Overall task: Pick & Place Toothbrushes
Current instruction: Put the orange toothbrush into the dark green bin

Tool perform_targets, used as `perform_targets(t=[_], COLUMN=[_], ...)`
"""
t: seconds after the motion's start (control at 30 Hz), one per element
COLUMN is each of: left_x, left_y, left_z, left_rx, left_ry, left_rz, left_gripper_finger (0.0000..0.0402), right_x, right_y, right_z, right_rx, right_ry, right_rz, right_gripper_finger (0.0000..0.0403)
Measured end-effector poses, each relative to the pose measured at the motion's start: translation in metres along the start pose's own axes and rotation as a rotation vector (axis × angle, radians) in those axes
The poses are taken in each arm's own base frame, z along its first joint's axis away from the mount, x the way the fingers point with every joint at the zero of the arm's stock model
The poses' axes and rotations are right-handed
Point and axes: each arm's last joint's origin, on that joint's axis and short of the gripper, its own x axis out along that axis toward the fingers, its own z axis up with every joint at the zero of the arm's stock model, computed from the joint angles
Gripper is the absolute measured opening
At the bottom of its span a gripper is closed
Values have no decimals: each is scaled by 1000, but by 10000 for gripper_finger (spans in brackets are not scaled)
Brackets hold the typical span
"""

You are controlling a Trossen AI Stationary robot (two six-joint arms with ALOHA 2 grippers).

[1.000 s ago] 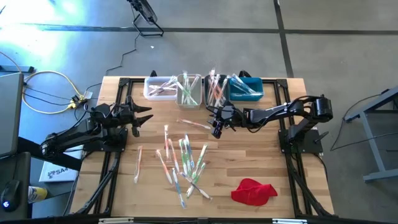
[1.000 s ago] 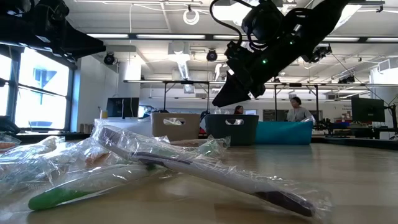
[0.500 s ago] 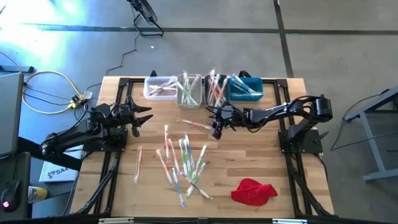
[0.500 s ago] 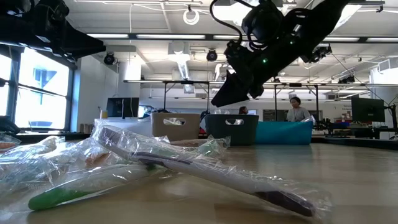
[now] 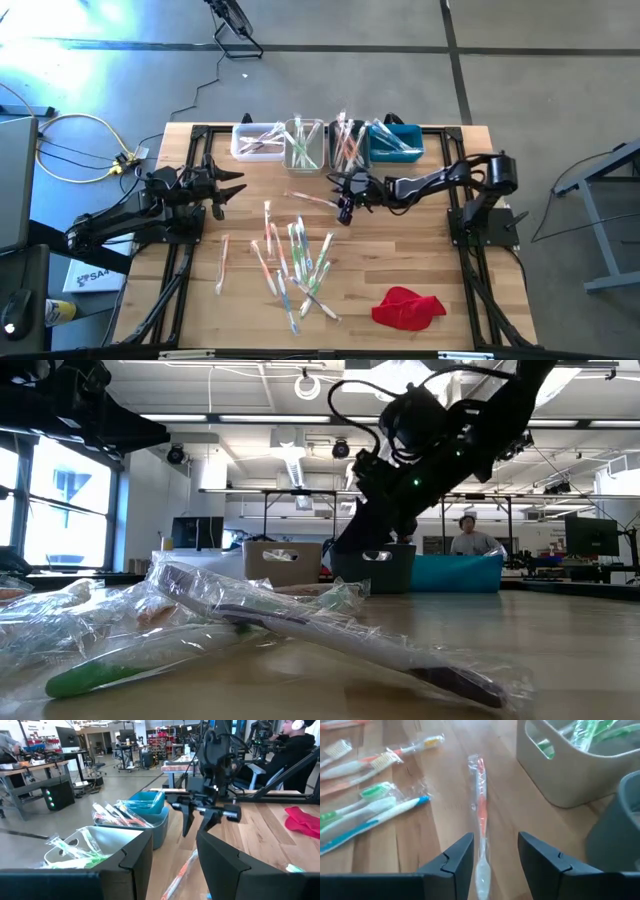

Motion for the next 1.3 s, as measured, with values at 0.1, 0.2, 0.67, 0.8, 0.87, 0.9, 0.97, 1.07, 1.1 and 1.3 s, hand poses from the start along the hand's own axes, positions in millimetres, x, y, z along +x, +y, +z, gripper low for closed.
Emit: perform_targets(t=[0.1, 0.2, 0.67, 0.8, 0.87, 0.9, 0.97, 1.07, 1.1, 1.3], left_x=[0, 0, 0, 0, 0, 0, 0, 0, 0, 0], left_y=[0, 0, 0, 0, 0, 0, 0, 0, 0, 0], left_z=[0, 0, 0, 0, 0, 0, 0, 0, 0, 0], left_rx=[0, 0, 0, 0, 0, 0, 0, 0, 0, 0], left_ry=[0, 0, 1, 1, 1, 2, 2, 2, 1, 2], left_rz=[0, 1, 2, 2, 2, 2, 2, 2, 2, 2], left_gripper_finger=[150, 150, 150, 150, 150, 150, 150, 150, 150, 150], right_x=[8, 13, 18, 18, 18, 18, 18, 18, 18, 18], right_y=[-1, -4, -8, -8, -8, -8, -8, -8, -8, -8], right_z=[-7, -11, -20, -20, -20, -20, -20, -21, -21, -21], right_rx=[-4, 5, 31, 34, 34, 33, 33, 33, 33, 33], right_ry=[13, 22, 74, 74, 78, 79, 79, 79, 80, 81], right_rz=[-13, -15, -21, -21, -22, -22, -22, -22, -22, -23], right_gripper_finger=[146, 146, 146, 146, 146, 146, 146, 146, 146, 146])
